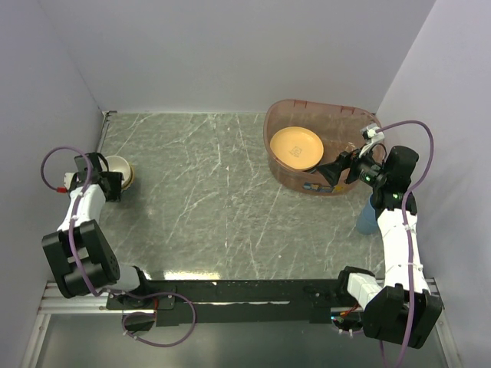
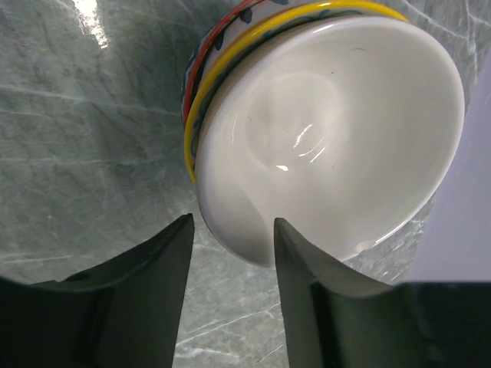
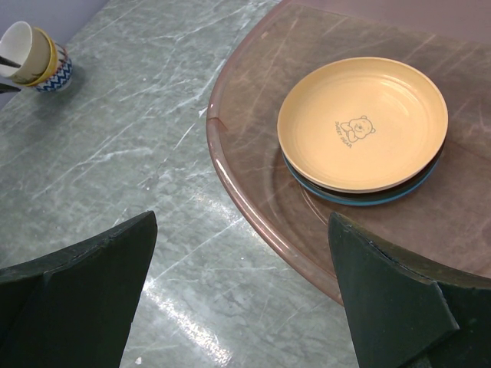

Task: Place the mixed dishes into the plastic bin
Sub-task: Pick up the bowl from the center of the board.

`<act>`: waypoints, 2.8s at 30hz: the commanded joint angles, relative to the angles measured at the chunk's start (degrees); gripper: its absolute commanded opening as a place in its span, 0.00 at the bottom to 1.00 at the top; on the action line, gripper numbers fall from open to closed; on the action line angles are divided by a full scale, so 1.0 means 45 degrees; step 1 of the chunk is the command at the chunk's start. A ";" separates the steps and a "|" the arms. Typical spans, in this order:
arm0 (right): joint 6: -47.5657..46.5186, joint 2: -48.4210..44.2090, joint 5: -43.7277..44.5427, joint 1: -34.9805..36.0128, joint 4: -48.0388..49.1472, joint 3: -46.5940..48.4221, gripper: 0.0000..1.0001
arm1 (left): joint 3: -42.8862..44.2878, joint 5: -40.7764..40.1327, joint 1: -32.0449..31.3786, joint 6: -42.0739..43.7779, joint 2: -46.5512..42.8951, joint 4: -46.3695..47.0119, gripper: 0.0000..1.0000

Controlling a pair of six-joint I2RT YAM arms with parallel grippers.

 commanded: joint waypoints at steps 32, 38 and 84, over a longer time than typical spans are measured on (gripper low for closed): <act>-0.0191 -0.0282 0.0141 -0.0088 0.0294 0.0192 1.00 | 0.0725 0.2195 0.0838 -0.0451 -0.1042 0.1025 0.01; -0.0191 -0.0282 0.0141 -0.0088 0.0294 0.0172 1.00 | 0.0823 0.2371 0.0956 -0.0490 -0.1511 0.0849 0.01; -0.3604 -0.0829 -0.1363 0.0010 -0.3785 0.1518 1.00 | -0.0075 0.5191 -0.7889 0.2772 -0.4324 0.6493 0.01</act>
